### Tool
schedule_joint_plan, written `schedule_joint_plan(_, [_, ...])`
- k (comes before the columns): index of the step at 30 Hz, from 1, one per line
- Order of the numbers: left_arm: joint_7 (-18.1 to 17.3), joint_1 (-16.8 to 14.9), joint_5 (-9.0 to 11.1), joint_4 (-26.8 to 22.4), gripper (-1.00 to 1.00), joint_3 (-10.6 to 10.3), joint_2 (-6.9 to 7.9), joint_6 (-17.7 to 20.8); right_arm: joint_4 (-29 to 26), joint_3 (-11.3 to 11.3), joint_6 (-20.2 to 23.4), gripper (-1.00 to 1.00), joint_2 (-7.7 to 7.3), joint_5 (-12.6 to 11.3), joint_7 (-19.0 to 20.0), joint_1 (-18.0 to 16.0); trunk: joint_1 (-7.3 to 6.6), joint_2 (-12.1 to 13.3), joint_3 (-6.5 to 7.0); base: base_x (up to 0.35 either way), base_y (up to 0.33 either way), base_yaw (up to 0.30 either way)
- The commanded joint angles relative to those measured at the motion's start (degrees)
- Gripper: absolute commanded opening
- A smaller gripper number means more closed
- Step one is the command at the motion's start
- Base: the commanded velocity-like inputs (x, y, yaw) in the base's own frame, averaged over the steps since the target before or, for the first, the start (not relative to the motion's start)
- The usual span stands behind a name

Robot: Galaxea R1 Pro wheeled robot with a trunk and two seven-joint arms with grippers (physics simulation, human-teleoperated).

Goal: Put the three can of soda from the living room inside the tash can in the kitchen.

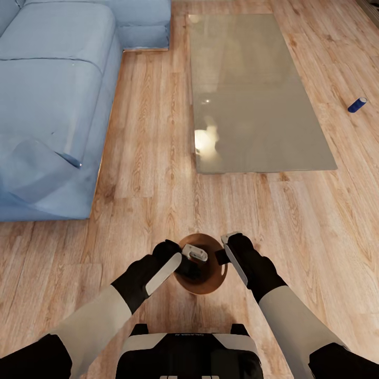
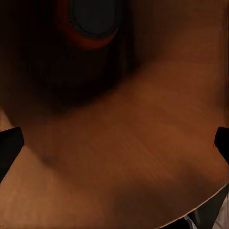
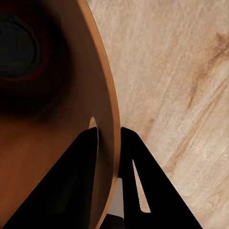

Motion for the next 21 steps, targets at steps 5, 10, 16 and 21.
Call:
schedule_joint_plan(5, [-1.32, 0.01, -2.24, -10.15, 1.0, 0.41, 7.98, 0.5, 0.01, -0.08, 0.0, -1.0, -0.11, -1.41, 0.51, -0.02, 0.0, 0.0, 0.0, 0.0, 0.0, 0.0])
schedule_joint_plan(10, [-4.02, 0.05, 11.87, -22.24, 1.0, 4.82, 23.57, 0.5, 0.01, -0.24, 0.0, -1.0, -0.27, -1.41, 0.55, -0.02, 0.0, 0.0, 0.0, 0.0, 0.0, 0.0])
schedule_joint_plan(16, [-5.05, 0.89, 18.69, -26.4, 1.0, 16.18, 29.6, 0.5, 0.0, -0.44, 0.0, -1.0, -0.61, -1.44, 0.56, -0.02, 0.0, 0.0, 0.0, 0.0, 0.0, 0.0])
schedule_joint_plan(21, [-5.19, 7.66, 16.88, -26.94, 1.0, 19.57, 30.88, -5.44, -0.04, -0.9, 0.0, -1.0, -2.43, -1.62, 0.8, -0.02, 0.0, 0.0, 0.0, 0.0, 0.0, 0.0])
